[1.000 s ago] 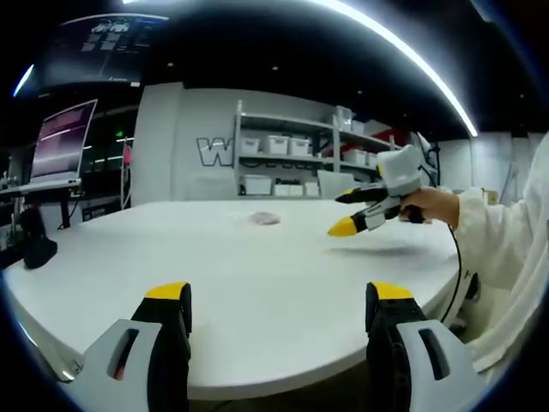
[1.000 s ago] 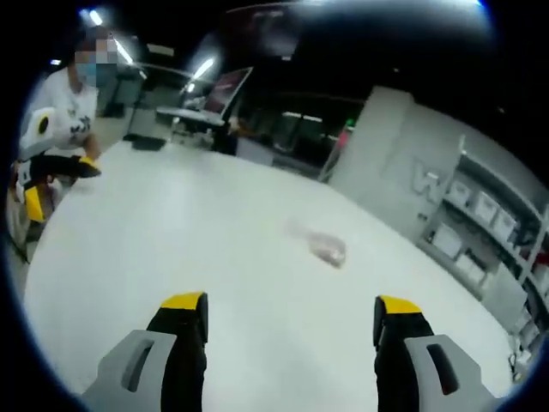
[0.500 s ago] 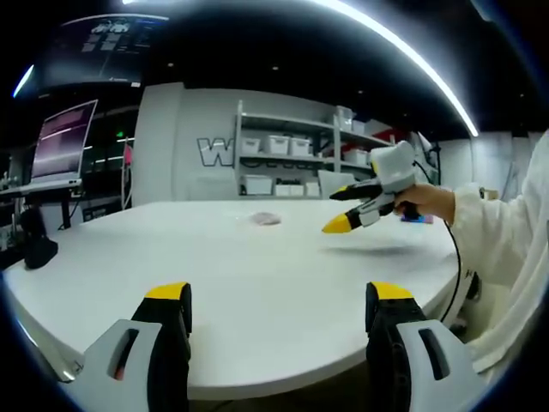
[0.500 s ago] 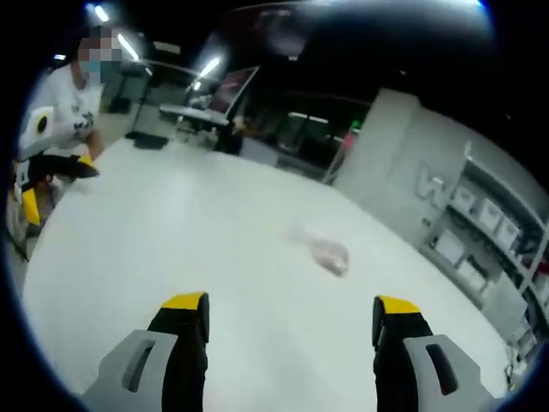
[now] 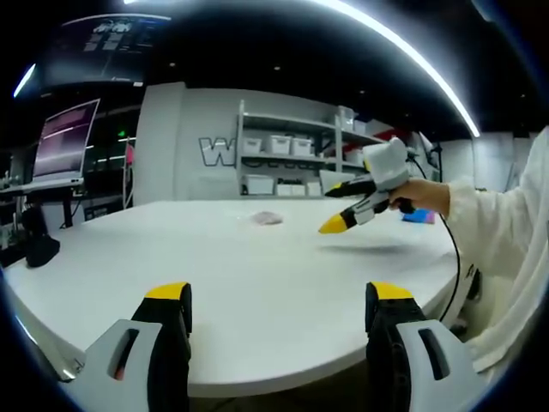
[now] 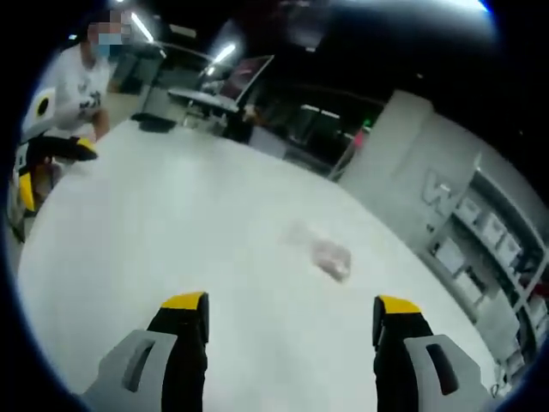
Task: Open the resealable bag by pulling the two sides of the seal apart until the entire bag opening is separated and visibly accessible.
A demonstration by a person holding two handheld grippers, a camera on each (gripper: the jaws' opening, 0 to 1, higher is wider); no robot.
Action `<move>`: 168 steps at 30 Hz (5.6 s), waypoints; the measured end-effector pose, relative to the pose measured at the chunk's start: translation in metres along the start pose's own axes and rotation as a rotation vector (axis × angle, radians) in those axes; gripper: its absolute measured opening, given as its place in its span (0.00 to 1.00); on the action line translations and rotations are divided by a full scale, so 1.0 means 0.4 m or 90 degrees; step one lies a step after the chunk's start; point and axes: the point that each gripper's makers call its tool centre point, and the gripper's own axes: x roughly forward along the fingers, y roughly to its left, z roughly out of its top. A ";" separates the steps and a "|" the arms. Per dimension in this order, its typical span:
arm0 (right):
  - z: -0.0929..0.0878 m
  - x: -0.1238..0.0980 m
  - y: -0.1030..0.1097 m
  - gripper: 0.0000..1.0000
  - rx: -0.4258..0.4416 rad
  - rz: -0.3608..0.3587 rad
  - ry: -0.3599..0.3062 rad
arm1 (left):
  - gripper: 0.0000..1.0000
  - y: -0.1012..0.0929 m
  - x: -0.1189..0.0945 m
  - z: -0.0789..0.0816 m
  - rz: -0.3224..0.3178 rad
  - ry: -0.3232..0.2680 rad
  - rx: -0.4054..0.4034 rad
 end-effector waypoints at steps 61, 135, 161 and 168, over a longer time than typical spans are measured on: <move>0.012 0.114 -0.045 0.70 0.131 -0.061 -0.055 | 0.82 -0.004 -0.005 0.005 0.001 0.002 0.000; 0.075 0.285 -0.058 0.62 0.002 -0.079 -0.037 | 0.81 0.023 0.006 0.017 0.004 0.001 -0.021; 0.074 0.333 -0.070 0.54 0.061 -0.119 -0.054 | 0.81 0.029 0.011 0.011 0.009 0.006 -0.021; 0.080 0.343 -0.060 0.52 0.061 -0.126 -0.052 | 0.81 0.037 0.007 0.011 0.014 0.007 -0.021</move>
